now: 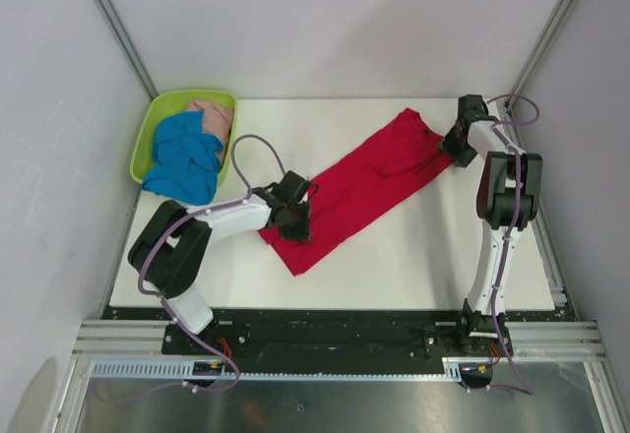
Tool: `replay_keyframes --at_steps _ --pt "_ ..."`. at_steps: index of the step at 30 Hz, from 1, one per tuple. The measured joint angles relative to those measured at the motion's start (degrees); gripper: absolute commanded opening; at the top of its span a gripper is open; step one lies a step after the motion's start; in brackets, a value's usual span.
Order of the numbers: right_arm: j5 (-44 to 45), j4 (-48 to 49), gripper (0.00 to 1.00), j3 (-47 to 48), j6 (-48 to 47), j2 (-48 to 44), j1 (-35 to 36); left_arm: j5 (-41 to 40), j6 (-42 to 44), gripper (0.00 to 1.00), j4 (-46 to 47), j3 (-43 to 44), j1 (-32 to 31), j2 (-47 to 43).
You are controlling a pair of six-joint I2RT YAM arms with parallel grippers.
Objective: Fold and stack the t-shirts
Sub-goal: Rotate the tshirt 70 degrees
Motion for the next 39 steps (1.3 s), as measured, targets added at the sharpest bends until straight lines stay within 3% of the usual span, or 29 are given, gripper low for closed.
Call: replay_keyframes --at_steps 12,27,34,39 --pt "-1.0 -0.3 0.57 -2.8 -1.1 -2.0 -4.2 2.4 -8.1 0.34 0.1 6.5 -10.1 6.0" --pt "-1.1 -4.4 0.54 17.9 -3.7 10.5 -5.2 7.8 -13.8 0.33 0.2 14.8 -15.9 13.2" --pt "-1.1 -3.5 0.64 22.8 -5.7 13.6 -5.2 9.6 -14.8 0.35 0.2 16.2 -17.4 14.4" --pt "-1.0 -5.2 0.75 26.0 -6.9 14.6 -5.4 10.0 -14.6 0.45 0.2 16.2 -17.6 14.4"
